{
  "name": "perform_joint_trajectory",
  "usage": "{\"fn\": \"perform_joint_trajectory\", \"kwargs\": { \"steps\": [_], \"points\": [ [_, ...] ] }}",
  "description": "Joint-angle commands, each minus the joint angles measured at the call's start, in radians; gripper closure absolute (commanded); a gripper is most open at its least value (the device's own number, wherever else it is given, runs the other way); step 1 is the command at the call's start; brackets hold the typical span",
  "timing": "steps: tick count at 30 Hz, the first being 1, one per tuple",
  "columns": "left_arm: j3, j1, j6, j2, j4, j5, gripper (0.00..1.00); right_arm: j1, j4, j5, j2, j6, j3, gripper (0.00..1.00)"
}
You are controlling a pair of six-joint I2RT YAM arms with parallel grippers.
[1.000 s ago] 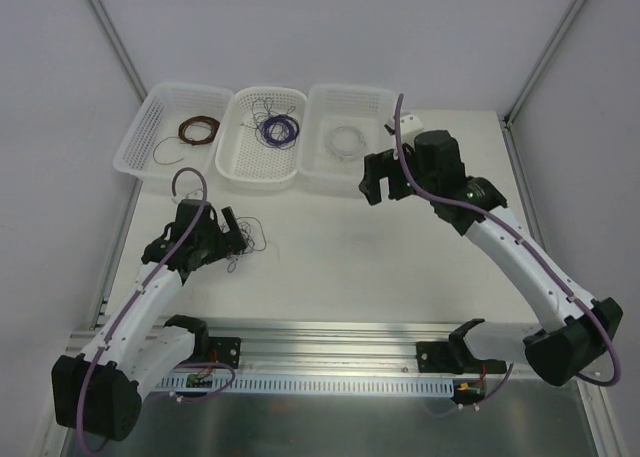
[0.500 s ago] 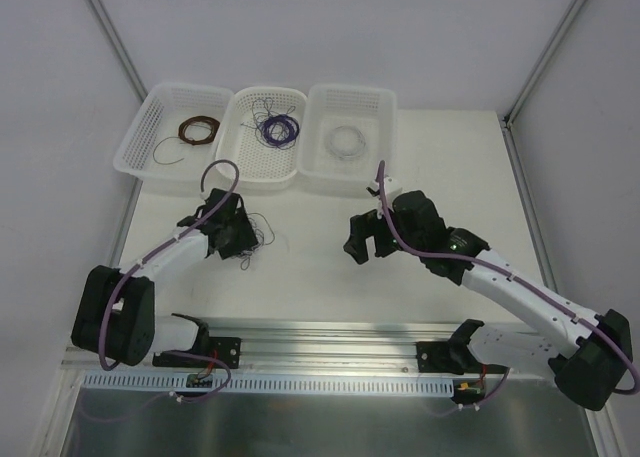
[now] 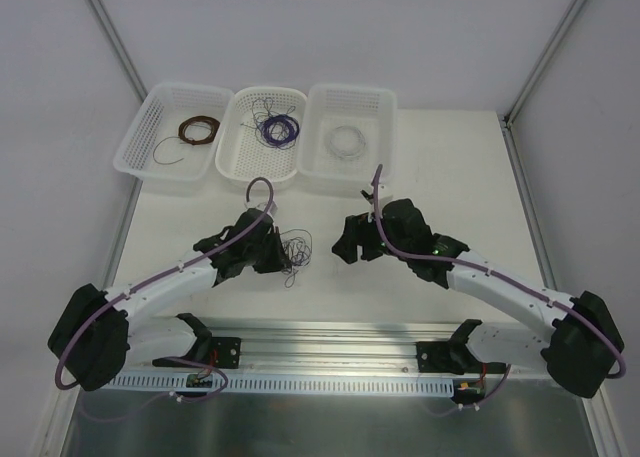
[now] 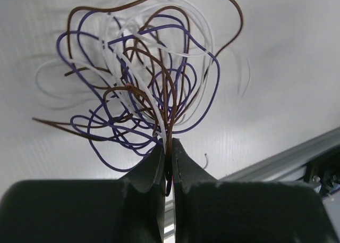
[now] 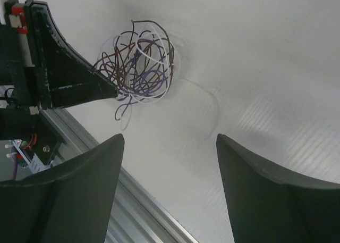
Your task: Untangle the cables
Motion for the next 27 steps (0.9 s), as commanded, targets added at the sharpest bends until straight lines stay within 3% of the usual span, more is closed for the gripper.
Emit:
{"fn": "perform_joint_trajectory", "kwargs": {
  "steps": [1,13,27],
  "points": [
    [-0.025,-0.037,-0.049,-0.060,0.035,0.041,1.00,0.006,0.161,-0.071,0.061,0.072,-0.014,0.27],
    [-0.058,-0.080,-0.043,-0.093,0.035,0.092,1.00,0.049,0.222,-0.133,0.252,0.079,0.056,0.67],
    [-0.077,-0.113,-0.031,-0.098,0.035,0.107,1.00,0.072,0.170,-0.185,0.393,0.017,0.191,0.72]
  ]
}}
